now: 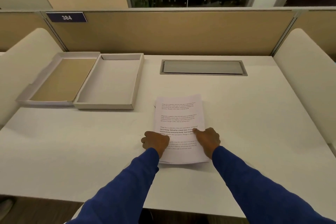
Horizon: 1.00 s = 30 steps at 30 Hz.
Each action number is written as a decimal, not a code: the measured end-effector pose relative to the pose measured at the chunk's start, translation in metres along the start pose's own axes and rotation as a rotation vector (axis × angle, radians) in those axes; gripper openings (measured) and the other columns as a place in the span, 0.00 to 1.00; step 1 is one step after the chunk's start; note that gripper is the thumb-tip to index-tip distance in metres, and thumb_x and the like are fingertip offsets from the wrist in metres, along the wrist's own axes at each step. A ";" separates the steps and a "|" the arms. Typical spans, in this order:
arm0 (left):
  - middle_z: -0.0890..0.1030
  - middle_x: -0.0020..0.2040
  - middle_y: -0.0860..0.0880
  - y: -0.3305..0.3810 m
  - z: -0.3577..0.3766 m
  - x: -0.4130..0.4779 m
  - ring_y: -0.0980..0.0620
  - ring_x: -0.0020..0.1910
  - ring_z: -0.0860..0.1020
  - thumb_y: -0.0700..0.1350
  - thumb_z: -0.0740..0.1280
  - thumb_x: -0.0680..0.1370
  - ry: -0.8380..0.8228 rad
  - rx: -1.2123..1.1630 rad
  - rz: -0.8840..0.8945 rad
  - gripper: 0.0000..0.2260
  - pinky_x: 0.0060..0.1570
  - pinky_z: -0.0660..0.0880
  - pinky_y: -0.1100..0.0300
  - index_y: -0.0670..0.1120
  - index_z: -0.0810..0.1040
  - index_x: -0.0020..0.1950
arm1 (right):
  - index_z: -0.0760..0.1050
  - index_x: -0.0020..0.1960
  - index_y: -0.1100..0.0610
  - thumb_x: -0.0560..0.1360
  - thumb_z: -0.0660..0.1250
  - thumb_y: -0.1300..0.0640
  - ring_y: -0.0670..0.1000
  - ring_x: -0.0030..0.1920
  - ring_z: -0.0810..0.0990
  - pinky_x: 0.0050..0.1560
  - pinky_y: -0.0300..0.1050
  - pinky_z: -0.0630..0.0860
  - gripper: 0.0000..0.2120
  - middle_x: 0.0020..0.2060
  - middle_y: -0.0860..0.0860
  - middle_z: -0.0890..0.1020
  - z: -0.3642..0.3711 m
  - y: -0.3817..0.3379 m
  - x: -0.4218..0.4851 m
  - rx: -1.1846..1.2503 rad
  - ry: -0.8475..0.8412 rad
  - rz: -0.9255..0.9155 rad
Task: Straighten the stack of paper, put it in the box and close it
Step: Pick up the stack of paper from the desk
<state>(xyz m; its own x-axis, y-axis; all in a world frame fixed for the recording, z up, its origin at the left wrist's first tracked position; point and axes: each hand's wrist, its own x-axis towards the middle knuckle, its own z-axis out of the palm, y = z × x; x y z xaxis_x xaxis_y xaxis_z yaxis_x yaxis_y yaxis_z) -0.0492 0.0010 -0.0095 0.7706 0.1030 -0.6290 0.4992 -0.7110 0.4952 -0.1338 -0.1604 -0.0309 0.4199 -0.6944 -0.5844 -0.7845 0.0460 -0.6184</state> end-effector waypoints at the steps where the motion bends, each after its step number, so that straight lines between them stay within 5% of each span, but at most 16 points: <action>1: 0.72 0.67 0.39 0.000 0.000 0.000 0.40 0.62 0.76 0.48 0.73 0.75 -0.001 -0.018 -0.002 0.28 0.63 0.78 0.48 0.40 0.66 0.70 | 0.75 0.64 0.61 0.75 0.70 0.42 0.61 0.54 0.82 0.57 0.57 0.82 0.27 0.58 0.59 0.81 0.001 -0.001 0.000 0.032 -0.009 -0.010; 9: 0.82 0.52 0.42 0.005 -0.008 0.007 0.44 0.47 0.81 0.41 0.74 0.75 -0.141 -0.245 -0.014 0.18 0.44 0.80 0.55 0.36 0.78 0.63 | 0.67 0.69 0.60 0.76 0.70 0.47 0.60 0.57 0.80 0.59 0.58 0.81 0.27 0.63 0.58 0.77 0.002 -0.002 -0.007 0.080 -0.021 -0.025; 13: 0.82 0.60 0.36 0.006 -0.019 0.010 0.36 0.60 0.81 0.38 0.74 0.75 -0.269 -0.350 -0.029 0.17 0.62 0.79 0.44 0.35 0.79 0.62 | 0.71 0.67 0.60 0.76 0.71 0.51 0.59 0.54 0.82 0.56 0.57 0.82 0.24 0.59 0.57 0.81 0.000 -0.001 -0.005 0.149 -0.060 -0.036; 17: 0.81 0.63 0.34 0.002 -0.024 0.009 0.33 0.63 0.79 0.37 0.74 0.76 -0.391 -0.455 -0.041 0.19 0.65 0.77 0.38 0.35 0.78 0.66 | 0.74 0.64 0.59 0.76 0.70 0.53 0.58 0.52 0.84 0.47 0.50 0.83 0.19 0.55 0.56 0.83 -0.004 -0.002 -0.007 0.238 -0.115 -0.069; 21: 0.84 0.59 0.35 -0.002 -0.026 0.010 0.33 0.59 0.82 0.38 0.74 0.76 -0.483 -0.526 -0.048 0.16 0.58 0.80 0.39 0.38 0.80 0.63 | 0.73 0.62 0.58 0.76 0.71 0.53 0.57 0.51 0.84 0.38 0.45 0.80 0.18 0.54 0.55 0.83 -0.010 -0.007 -0.010 0.286 -0.163 -0.081; 24: 0.87 0.47 0.40 -0.005 -0.026 0.010 0.38 0.47 0.84 0.40 0.74 0.76 -0.498 -0.528 -0.064 0.11 0.37 0.83 0.47 0.41 0.81 0.57 | 0.72 0.60 0.56 0.76 0.72 0.52 0.56 0.50 0.84 0.36 0.45 0.79 0.17 0.53 0.54 0.83 -0.011 -0.006 -0.010 0.290 -0.173 -0.090; 30: 0.86 0.52 0.38 -0.006 -0.024 0.014 0.39 0.48 0.84 0.39 0.73 0.76 -0.486 -0.555 -0.017 0.14 0.42 0.82 0.49 0.40 0.81 0.61 | 0.68 0.60 0.53 0.76 0.72 0.52 0.53 0.48 0.83 0.35 0.45 0.78 0.18 0.56 0.54 0.82 -0.014 -0.002 -0.008 0.283 -0.152 -0.100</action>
<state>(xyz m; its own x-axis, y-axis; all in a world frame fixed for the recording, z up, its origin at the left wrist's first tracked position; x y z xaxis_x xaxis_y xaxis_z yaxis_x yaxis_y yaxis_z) -0.0323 0.0234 -0.0073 0.5624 -0.3006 -0.7703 0.7362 -0.2420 0.6320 -0.1420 -0.1647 -0.0179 0.5680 -0.5917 -0.5720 -0.5870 0.1958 -0.7855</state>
